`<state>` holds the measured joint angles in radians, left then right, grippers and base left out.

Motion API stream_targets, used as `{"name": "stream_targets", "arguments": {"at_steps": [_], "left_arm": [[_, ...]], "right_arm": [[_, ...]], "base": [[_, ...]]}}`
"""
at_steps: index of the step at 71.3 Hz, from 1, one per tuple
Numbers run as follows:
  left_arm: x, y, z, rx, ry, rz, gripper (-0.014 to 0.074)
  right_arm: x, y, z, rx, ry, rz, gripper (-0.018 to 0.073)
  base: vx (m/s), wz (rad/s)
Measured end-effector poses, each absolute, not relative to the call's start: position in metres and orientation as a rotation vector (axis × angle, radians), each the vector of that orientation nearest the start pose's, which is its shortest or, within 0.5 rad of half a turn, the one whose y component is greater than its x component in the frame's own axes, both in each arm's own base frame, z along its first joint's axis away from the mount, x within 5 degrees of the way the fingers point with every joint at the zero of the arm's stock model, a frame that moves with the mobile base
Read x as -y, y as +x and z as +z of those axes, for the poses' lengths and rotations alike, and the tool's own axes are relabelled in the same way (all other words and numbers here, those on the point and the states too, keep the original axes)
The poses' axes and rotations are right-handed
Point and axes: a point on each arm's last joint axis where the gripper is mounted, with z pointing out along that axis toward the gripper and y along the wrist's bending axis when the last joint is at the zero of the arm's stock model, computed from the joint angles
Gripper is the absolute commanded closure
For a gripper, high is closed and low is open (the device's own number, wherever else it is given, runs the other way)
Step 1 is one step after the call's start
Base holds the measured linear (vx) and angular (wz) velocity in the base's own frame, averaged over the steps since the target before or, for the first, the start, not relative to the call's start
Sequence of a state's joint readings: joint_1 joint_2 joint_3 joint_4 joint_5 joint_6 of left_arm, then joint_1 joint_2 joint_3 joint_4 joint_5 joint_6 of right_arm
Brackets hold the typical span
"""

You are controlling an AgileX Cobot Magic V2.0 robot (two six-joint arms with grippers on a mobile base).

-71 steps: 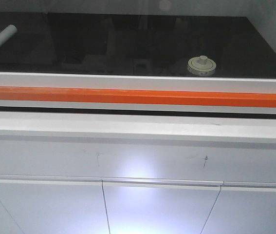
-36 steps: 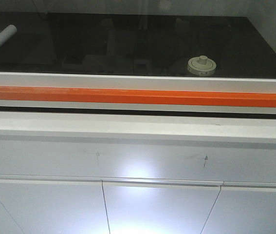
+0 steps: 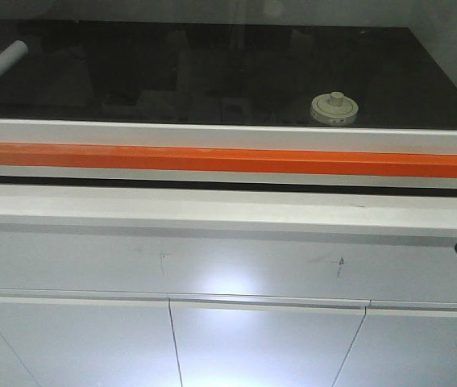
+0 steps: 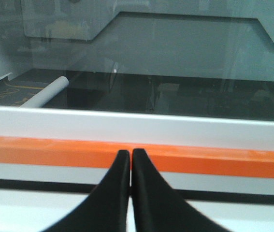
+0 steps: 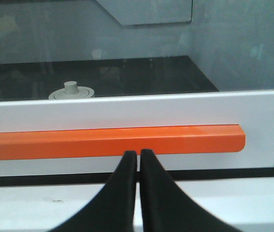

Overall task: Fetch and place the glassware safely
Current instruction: 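Raise both grippers up to the orange sash handle bar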

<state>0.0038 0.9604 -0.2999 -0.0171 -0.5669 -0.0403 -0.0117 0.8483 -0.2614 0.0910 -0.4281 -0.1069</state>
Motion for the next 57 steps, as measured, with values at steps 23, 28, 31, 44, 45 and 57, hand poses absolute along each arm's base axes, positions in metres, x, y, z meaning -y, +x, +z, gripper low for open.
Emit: {"name": "stream_targets", "arguments": {"at_steps": [23, 28, 31, 44, 45, 57], "left_arm": [[0.007, 0.191, 0.231, -1.566, 0.081, -0.047, 0.0603], [0.008, 0.195, 0.227, -1.563, 0.076, -0.070, 0.0603], [0.008, 0.198, 0.223, -1.569, 0.073, -0.079, 0.0603], [0.009, 0.208, 0.213, -1.569, 0.077, -0.093, 0.0603], [0.009, 0.209, 0.212, -1.569, 0.078, -0.092, 0.0603], [0.009, 0.226, 0.210, -1.576, 0.078, -0.094, 0.0603]], "right_arm": [[-0.002, 0.182, 0.236, -1.605, -0.105, -0.051, 0.0560], [-0.003, 0.189, 0.231, -1.604, -0.115, -0.037, 0.0560], [-0.004, 0.193, 0.227, -1.605, -0.121, -0.027, 0.0560], [-0.006, 0.209, 0.210, -1.584, -0.120, 0.018, 0.0560], [-0.007, 0.210, 0.209, -1.582, -0.121, 0.020, 0.0560], [-0.008, 0.220, 0.194, -1.579, -0.127, 0.033, 0.0560]], "base": [[0.00, 0.00], [0.00, 0.00], [0.00, 0.00], [0.00, 0.00], [0.00, 0.00], [0.00, 0.00]]}}
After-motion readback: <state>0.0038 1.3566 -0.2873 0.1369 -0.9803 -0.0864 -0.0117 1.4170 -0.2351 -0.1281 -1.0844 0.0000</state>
